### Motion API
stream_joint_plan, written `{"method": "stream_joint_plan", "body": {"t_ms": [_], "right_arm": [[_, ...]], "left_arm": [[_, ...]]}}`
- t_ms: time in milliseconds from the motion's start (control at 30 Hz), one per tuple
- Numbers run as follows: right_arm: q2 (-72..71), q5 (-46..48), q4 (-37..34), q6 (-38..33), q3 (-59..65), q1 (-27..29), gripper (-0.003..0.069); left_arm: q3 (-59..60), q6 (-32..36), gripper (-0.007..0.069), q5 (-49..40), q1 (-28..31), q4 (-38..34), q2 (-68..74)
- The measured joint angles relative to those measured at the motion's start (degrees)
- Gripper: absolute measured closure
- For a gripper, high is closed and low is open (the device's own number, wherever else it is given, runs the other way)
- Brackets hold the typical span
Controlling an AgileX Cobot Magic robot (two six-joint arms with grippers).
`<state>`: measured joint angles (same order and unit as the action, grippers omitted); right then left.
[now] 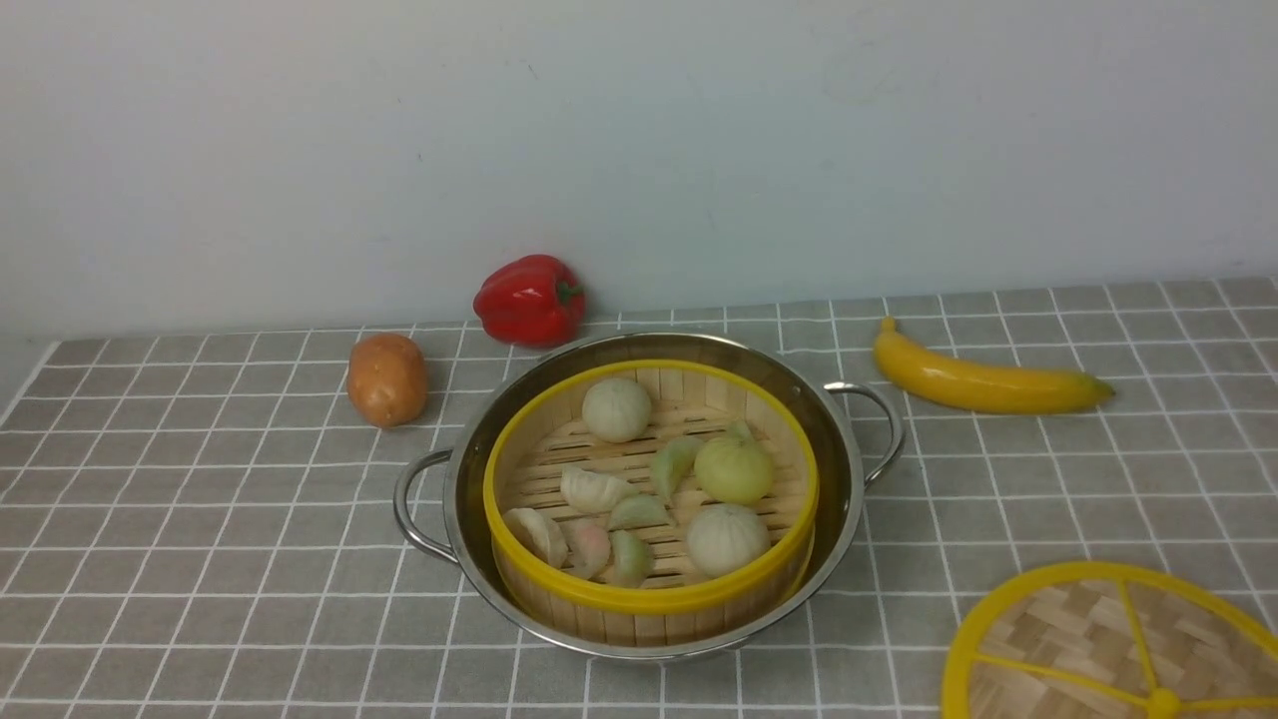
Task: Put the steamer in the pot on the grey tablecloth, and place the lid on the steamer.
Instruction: 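Move the gripper down to the bamboo steamer lid and grasp its center knob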
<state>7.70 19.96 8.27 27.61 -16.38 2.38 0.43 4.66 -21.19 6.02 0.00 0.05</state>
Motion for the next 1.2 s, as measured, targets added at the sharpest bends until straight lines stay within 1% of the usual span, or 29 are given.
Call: {"method": "stream_joint_plan", "body": {"t_ms": [67,167,233,300,400,433,533,567,600,633,733,767,867,900,967,1033,1067,1200], "right_arm": [[3.14,3.15,-1.04,-2.90,-4.79,0.00,0.0414],[7.98,11.02,-3.18,-9.06,-12.71,0.00,0.0414],[9.41,13.95,-4.05,-10.21,-15.06,0.00,0.0414],[11.16,16.57,-6.37,-10.81,-17.54,0.00,0.0414],[13.14,17.78,-10.07,-11.29,-19.39,0.00,0.0414],[13.88,19.67,-11.67,-13.00,-19.71,0.00,0.0414],[14.21,22.41,-12.10,-16.36,-19.76,0.00,0.0414],[14.21,25.20,-12.29,-20.80,-19.76,0.00,0.0414],[14.21,25.92,-12.35,-22.07,-19.76,0.00,0.0414],[14.21,27.78,-12.69,-25.27,-19.76,0.00,0.0414],[14.21,35.41,-16.05,-37.63,-19.76,0.00,0.0414],[14.21,37.43,-16.97,-40.05,-19.76,0.00,0.0414],[14.42,39.99,-20.51,-43.31,-19.76,0.00,0.0414],[15.46,40.82,-23.64,-45.01,-19.76,0.00,0.0414],[18.49,41.91,-26.71,-46.68,-19.78,0.00,0.0414],[21.76,42.92,-27.65,-47.91,-19.93,-0.07,0.0414],[25.60,43.34,-27.87,-49.09,-19.95,-0.57,0.0414],[35.07,42.21,-27.34,-50.14,-19.95,-3.56,0.0414]], "left_arm": [[0.00,0.00,0.0391,0.00,0.00,0.00,0.00],[0.00,0.00,0.0391,0.00,0.00,0.00,0.00],[0.00,0.00,0.0387,0.00,0.00,0.00,0.00],[0.00,0.00,0.0382,0.00,0.00,0.00,0.00],[0.00,0.00,0.0382,0.00,0.00,0.00,0.00],[0.00,0.00,0.0382,0.00,0.00,0.00,0.00],[0.00,0.00,0.0382,0.00,0.00,0.00,0.00],[0.00,0.00,0.0382,0.00,0.00,0.00,0.00],[0.00,0.00,0.0382,0.00,0.00,0.00,0.00],[0.00,0.00,0.0382,0.00,0.00,0.00,0.00],[0.00,0.00,0.0382,0.00,0.00,0.00,0.00],[0.00,0.00,0.0382,0.00,0.00,0.00,0.00],[0.00,0.00,0.0382,0.00,0.00,0.00,0.00],[0.00,0.00,0.0382,0.00,0.00,0.00,0.00],[0.00,0.00,0.0382,0.00,0.00,0.00,0.00],[0.00,0.00,0.0382,0.00,0.00,0.00,0.00],[0.00,0.00,0.0382,0.00,0.00,0.00,0.00],[0.00,0.03,0.0382,0.00,0.00,0.00,0.00]]}}
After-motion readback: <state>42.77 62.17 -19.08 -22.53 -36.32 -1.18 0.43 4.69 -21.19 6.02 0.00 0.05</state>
